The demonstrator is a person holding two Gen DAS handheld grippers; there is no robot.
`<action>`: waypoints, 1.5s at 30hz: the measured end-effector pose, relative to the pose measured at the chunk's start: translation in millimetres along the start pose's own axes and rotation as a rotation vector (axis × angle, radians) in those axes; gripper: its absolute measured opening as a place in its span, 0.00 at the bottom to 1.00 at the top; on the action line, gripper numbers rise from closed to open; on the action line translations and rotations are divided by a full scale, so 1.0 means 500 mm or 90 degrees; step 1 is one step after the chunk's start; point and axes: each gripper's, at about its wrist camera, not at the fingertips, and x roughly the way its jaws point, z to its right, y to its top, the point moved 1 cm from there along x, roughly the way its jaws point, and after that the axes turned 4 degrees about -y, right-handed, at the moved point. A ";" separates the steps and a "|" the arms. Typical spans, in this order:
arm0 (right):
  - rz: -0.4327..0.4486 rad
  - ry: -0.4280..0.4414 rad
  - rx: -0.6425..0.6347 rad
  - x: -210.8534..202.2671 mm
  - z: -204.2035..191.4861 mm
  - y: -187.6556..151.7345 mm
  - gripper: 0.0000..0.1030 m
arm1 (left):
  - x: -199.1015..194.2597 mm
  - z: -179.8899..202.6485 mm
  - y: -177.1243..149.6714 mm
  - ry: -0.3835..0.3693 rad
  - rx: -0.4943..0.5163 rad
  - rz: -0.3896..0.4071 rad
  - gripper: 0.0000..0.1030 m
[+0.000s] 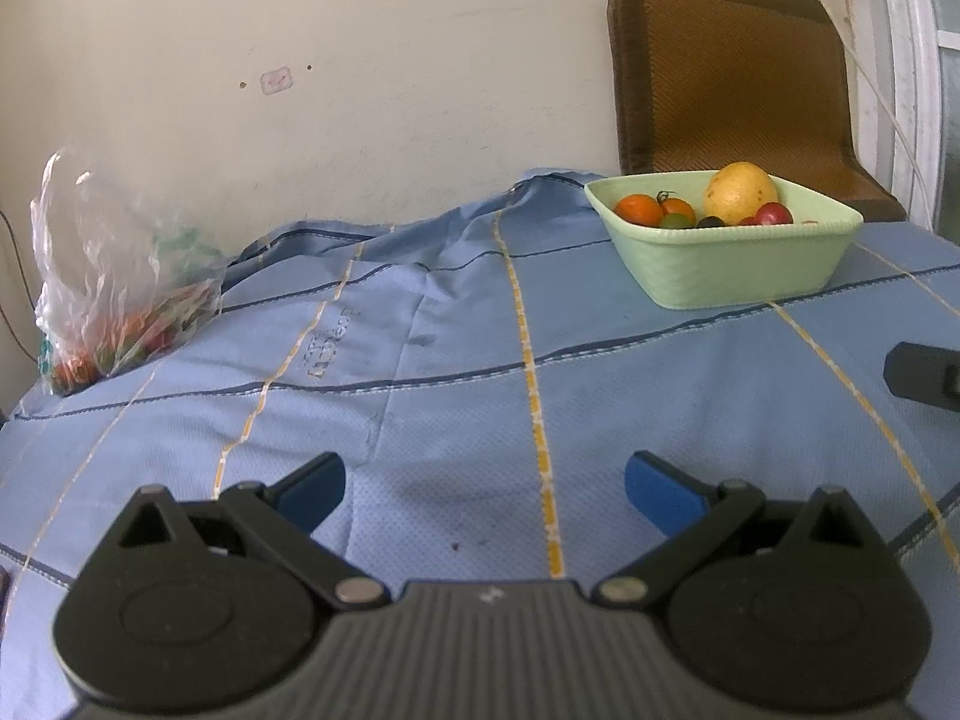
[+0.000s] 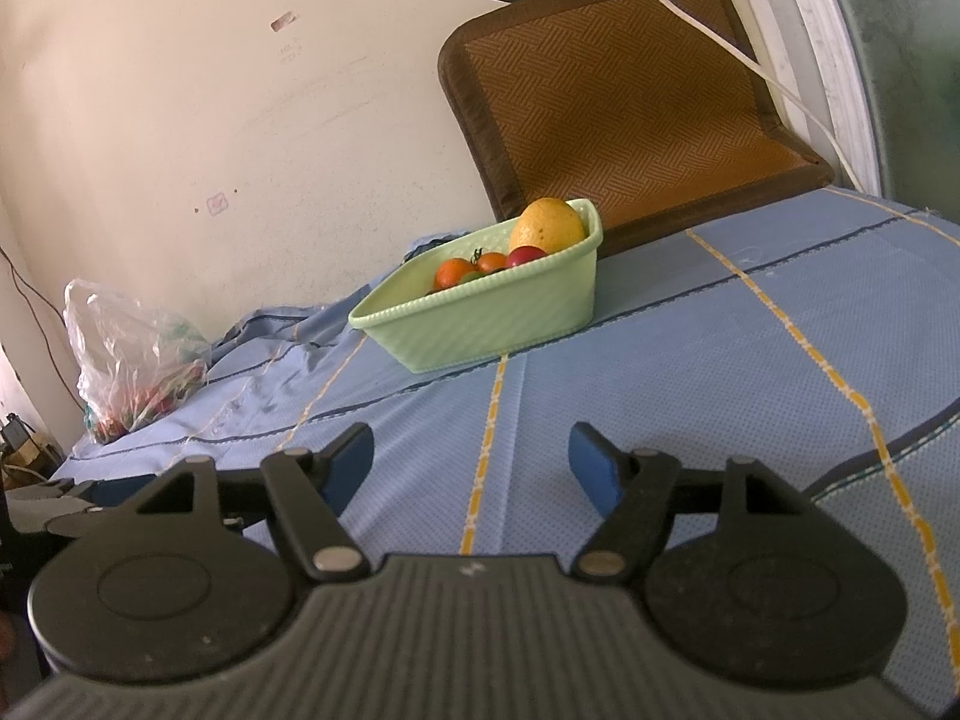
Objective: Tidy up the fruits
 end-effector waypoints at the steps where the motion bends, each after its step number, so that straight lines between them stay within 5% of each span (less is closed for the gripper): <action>1: 0.001 0.001 0.001 0.000 0.000 0.000 0.72 | 0.000 0.001 0.000 0.000 0.002 0.000 1.00; 45: -0.001 -0.001 0.002 0.000 -0.003 -0.001 0.73 | -0.005 0.010 -0.004 0.002 0.019 0.010 1.00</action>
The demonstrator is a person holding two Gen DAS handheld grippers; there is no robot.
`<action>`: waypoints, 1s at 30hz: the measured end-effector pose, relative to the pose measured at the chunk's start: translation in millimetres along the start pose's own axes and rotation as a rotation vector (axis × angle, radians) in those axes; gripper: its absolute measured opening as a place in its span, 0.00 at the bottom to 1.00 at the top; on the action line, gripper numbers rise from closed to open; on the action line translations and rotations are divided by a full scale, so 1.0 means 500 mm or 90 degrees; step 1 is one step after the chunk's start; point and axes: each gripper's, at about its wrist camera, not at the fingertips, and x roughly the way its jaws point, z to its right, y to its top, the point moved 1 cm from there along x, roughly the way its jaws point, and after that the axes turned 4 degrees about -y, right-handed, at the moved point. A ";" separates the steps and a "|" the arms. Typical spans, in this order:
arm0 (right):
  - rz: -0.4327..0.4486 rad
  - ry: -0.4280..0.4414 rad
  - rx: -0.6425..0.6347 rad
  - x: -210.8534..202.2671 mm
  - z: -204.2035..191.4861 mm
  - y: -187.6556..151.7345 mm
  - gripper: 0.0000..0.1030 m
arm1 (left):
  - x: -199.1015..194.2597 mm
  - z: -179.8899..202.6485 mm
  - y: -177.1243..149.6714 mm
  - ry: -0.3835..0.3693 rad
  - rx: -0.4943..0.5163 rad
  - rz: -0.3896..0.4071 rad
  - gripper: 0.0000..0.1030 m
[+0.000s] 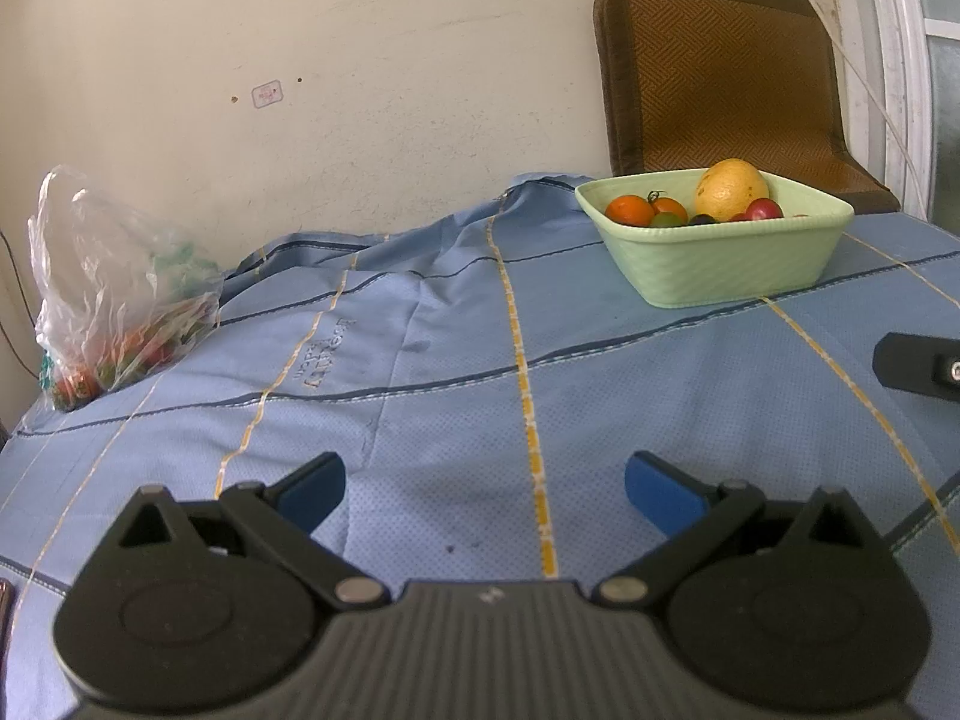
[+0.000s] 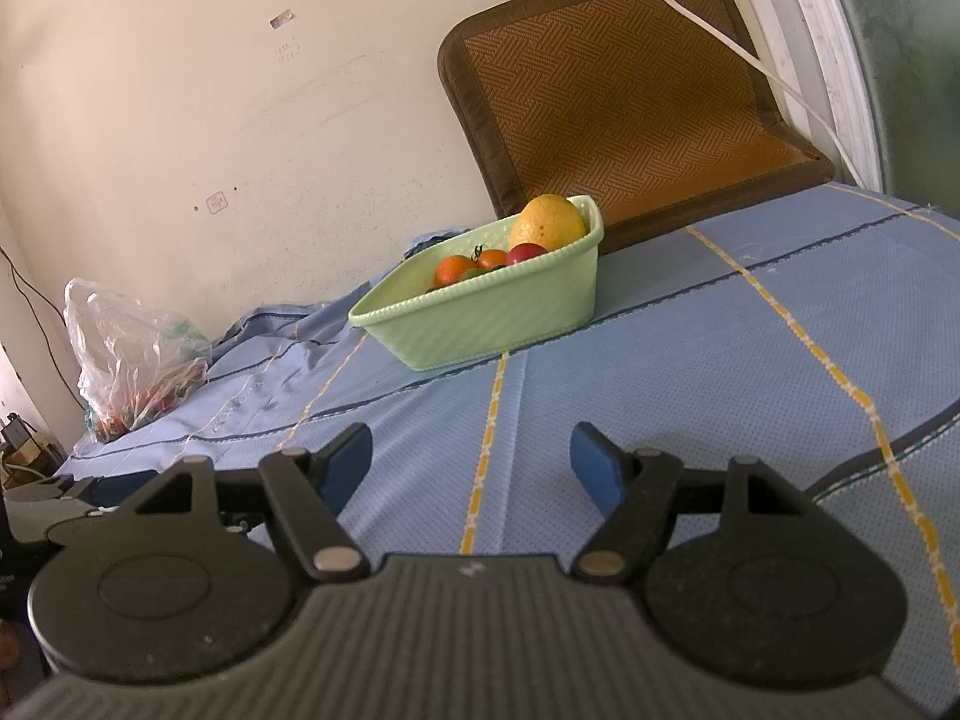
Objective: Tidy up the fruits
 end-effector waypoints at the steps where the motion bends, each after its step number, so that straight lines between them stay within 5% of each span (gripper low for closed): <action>1: 0.000 0.000 0.000 0.000 0.000 0.000 0.73 | 0.000 0.000 0.000 0.000 0.001 0.000 1.00; 30: 0.000 0.000 0.000 0.001 0.000 -0.001 0.73 | -0.001 0.004 -0.001 0.001 0.008 0.004 1.00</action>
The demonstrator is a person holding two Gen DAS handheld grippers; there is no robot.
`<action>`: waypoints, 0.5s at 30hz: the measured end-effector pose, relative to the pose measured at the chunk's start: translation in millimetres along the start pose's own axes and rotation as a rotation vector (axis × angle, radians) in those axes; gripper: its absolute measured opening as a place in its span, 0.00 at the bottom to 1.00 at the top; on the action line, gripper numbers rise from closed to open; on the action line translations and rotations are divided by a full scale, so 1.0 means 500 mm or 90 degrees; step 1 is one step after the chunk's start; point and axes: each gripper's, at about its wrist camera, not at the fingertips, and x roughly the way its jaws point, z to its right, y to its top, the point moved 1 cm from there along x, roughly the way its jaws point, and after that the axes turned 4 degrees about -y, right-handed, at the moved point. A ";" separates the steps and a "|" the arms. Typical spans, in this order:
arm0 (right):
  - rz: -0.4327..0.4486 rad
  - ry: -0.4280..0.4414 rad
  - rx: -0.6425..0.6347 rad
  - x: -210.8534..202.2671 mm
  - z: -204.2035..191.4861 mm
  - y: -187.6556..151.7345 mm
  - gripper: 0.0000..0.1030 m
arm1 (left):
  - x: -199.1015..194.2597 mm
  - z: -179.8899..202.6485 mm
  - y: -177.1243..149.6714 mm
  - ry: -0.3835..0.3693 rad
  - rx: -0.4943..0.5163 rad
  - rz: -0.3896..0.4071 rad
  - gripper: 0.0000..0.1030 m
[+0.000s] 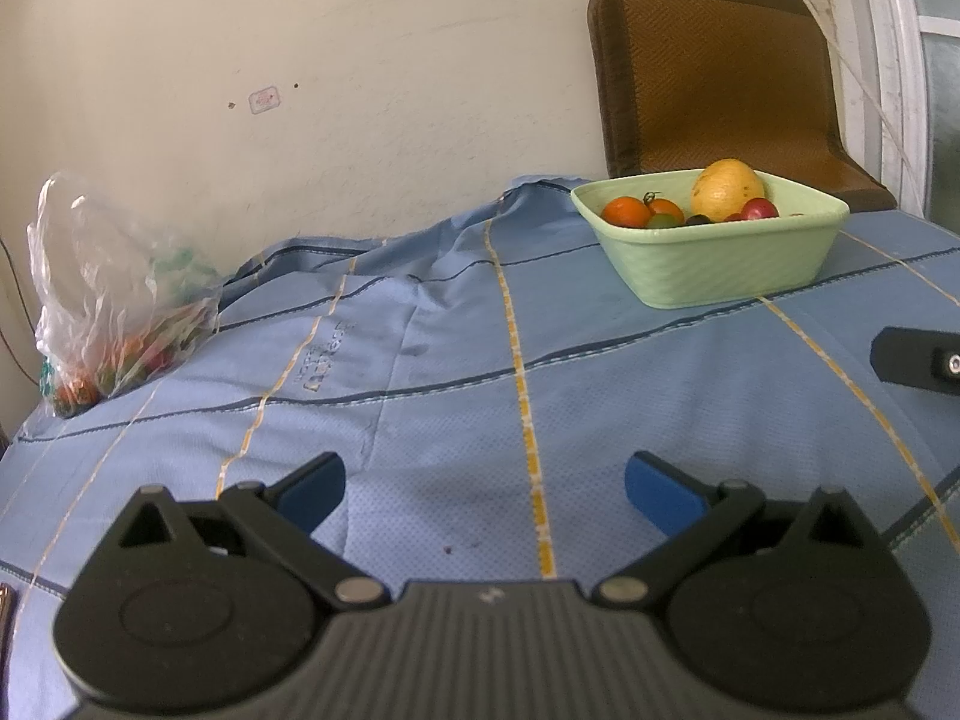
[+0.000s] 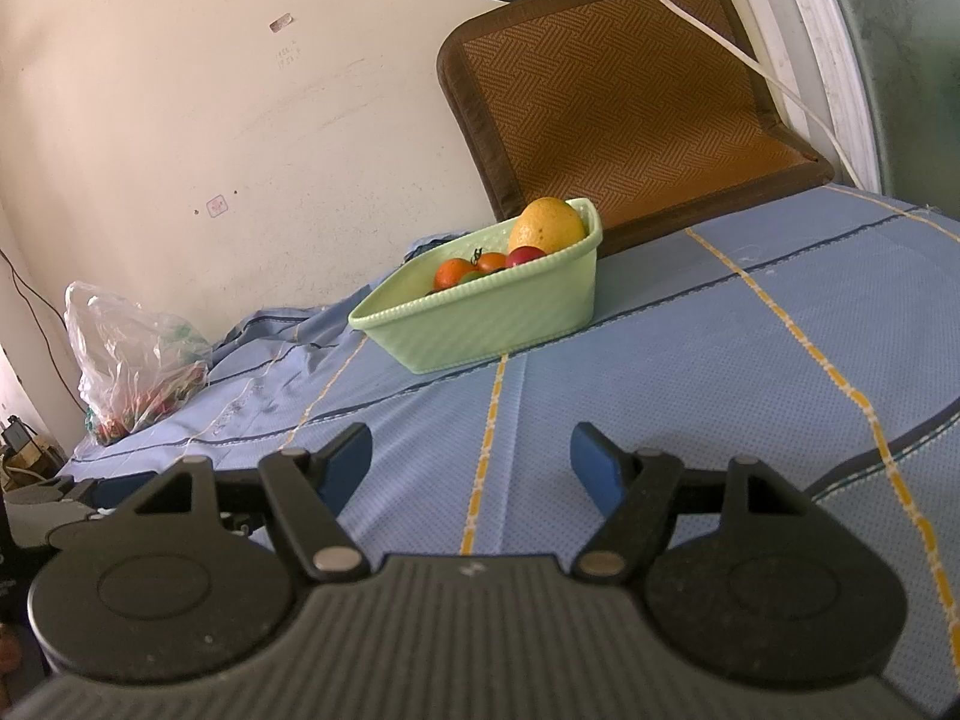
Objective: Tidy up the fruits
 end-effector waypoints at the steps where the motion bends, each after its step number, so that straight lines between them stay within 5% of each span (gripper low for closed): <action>1: 0.000 0.000 0.000 0.000 0.000 0.000 0.73 | 0.000 0.000 0.000 0.000 0.000 0.000 1.00; 15: 0.000 0.000 0.000 0.000 0.001 -0.001 0.73 | 0.001 0.006 0.003 0.000 0.005 0.001 1.00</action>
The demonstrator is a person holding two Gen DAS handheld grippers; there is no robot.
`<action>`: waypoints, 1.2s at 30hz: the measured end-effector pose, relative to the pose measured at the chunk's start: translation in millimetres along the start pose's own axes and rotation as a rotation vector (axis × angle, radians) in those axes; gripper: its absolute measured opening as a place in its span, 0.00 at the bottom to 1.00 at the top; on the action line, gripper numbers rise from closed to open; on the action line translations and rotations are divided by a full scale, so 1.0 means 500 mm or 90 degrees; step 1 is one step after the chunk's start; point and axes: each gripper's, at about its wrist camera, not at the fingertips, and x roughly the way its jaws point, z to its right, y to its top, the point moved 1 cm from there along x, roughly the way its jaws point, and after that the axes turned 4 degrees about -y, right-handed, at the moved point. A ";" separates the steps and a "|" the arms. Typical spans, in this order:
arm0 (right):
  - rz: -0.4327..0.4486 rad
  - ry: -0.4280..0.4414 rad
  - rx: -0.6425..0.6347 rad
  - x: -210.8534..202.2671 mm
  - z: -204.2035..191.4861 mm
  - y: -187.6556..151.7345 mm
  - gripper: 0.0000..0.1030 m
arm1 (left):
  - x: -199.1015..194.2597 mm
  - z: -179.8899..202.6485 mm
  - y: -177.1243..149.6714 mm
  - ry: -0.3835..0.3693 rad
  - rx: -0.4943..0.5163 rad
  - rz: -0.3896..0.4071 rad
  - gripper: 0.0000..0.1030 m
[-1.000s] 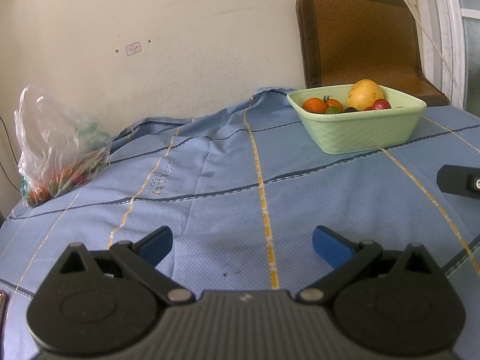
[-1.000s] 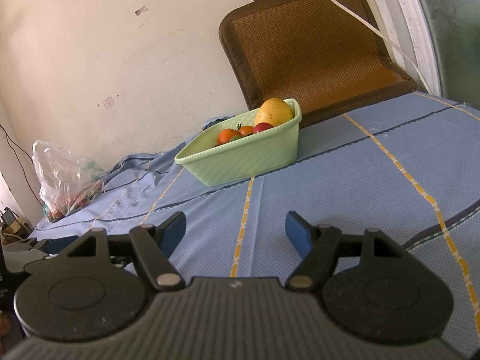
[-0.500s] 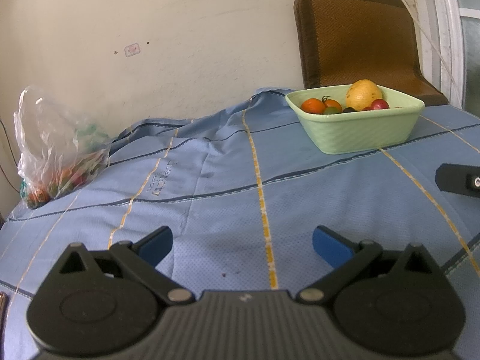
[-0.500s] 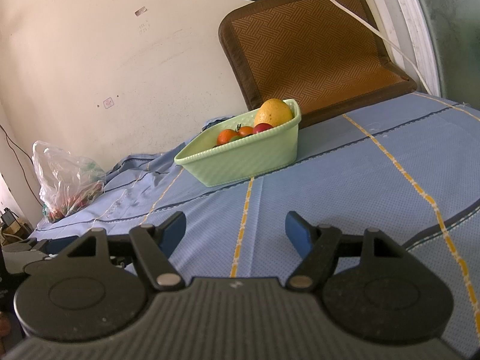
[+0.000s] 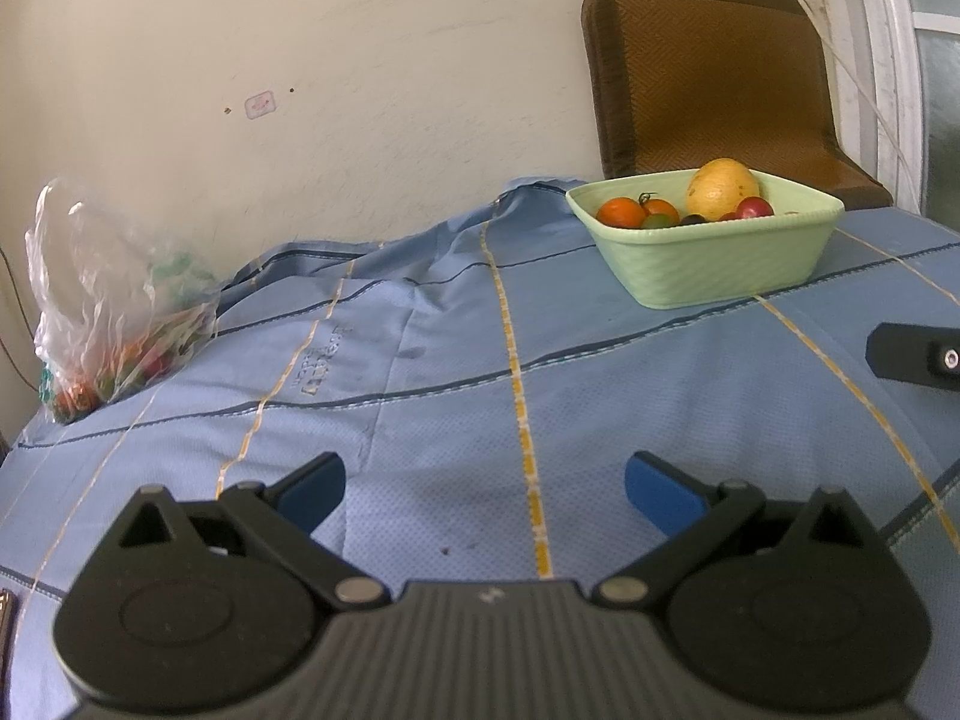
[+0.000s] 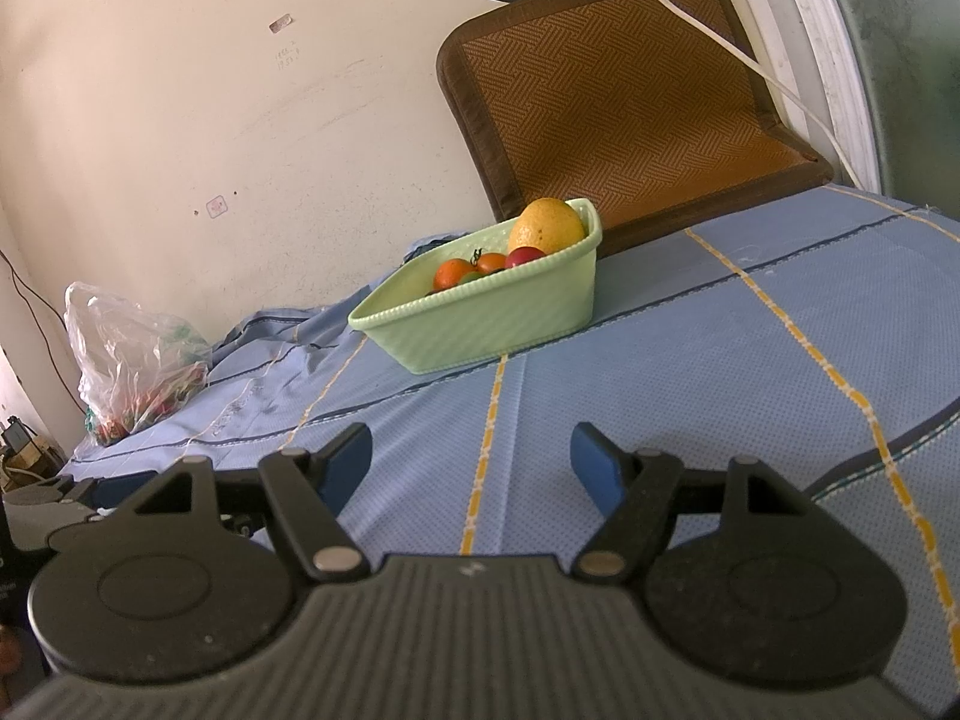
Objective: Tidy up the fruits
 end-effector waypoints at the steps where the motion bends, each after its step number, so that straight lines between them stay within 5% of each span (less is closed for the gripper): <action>1: 0.000 0.000 0.000 0.000 0.000 0.000 0.73 | 0.000 0.000 0.000 0.000 0.001 0.000 1.00; 36: 0.000 -0.004 0.001 0.000 0.001 0.000 0.73 | -0.005 0.011 -0.002 -0.006 0.022 0.017 1.00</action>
